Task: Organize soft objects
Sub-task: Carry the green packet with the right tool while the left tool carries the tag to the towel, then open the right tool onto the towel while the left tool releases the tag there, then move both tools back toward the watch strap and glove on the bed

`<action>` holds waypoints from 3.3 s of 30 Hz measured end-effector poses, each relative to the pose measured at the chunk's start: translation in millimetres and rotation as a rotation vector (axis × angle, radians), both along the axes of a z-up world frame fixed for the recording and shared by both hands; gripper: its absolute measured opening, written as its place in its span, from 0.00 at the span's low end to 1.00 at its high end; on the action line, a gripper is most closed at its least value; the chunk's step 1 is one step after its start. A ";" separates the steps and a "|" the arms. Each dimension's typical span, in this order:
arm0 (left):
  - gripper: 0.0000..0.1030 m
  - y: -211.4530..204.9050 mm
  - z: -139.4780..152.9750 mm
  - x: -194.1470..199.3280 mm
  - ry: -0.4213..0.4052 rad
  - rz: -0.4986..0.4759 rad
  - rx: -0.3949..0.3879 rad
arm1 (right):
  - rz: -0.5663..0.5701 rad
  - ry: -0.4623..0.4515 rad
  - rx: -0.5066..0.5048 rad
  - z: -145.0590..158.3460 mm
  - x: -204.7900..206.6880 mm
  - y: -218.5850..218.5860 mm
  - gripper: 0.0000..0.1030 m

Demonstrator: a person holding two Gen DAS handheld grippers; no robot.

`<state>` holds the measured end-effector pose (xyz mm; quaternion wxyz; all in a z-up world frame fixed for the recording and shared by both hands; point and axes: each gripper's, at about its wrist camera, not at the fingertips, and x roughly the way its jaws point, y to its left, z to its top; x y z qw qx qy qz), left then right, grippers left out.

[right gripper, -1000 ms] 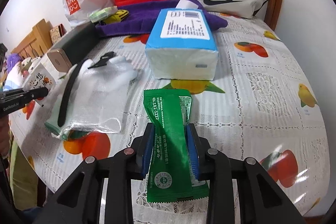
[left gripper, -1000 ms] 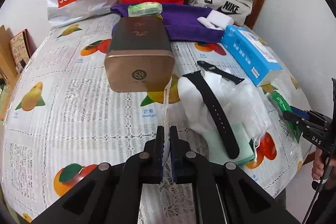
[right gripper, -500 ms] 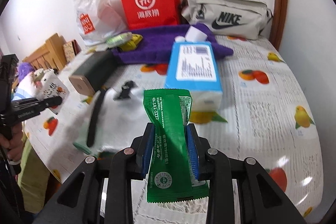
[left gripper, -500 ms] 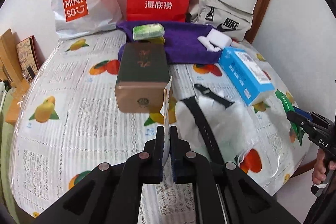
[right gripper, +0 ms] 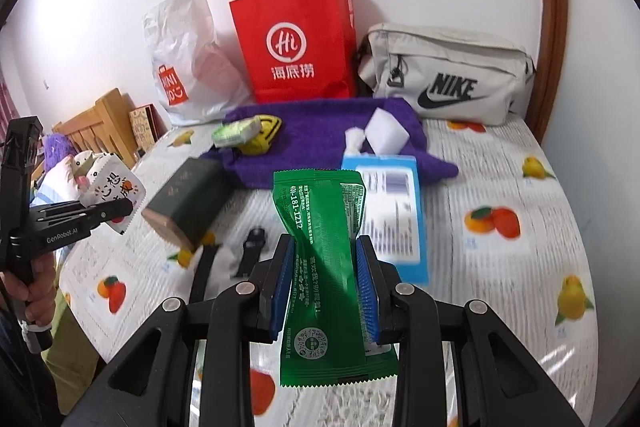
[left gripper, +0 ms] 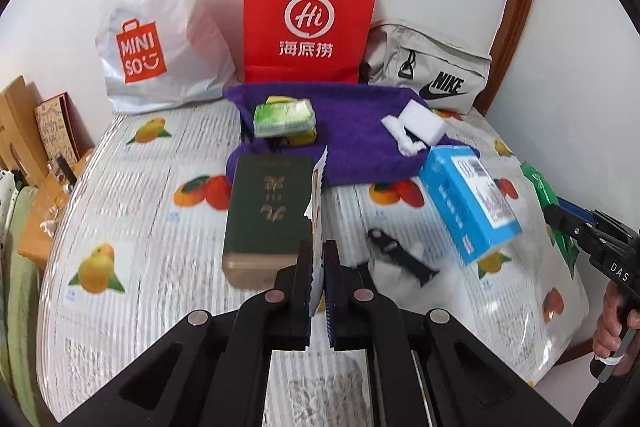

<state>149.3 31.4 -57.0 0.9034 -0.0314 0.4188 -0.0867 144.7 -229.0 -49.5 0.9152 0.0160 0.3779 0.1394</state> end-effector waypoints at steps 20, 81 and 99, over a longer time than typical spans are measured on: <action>0.06 -26.1 2.5 98.8 0.034 -0.022 -0.035 | 0.026 0.015 0.003 3.4 126.2 19.1 0.30; 0.42 -41.2 -39.4 179.5 0.161 -0.017 0.034 | 0.061 0.130 -0.047 -40.7 194.3 31.3 0.58; 0.45 7.4 -30.4 74.7 0.121 0.064 0.028 | 0.167 0.185 0.018 -51.2 78.6 77.5 0.50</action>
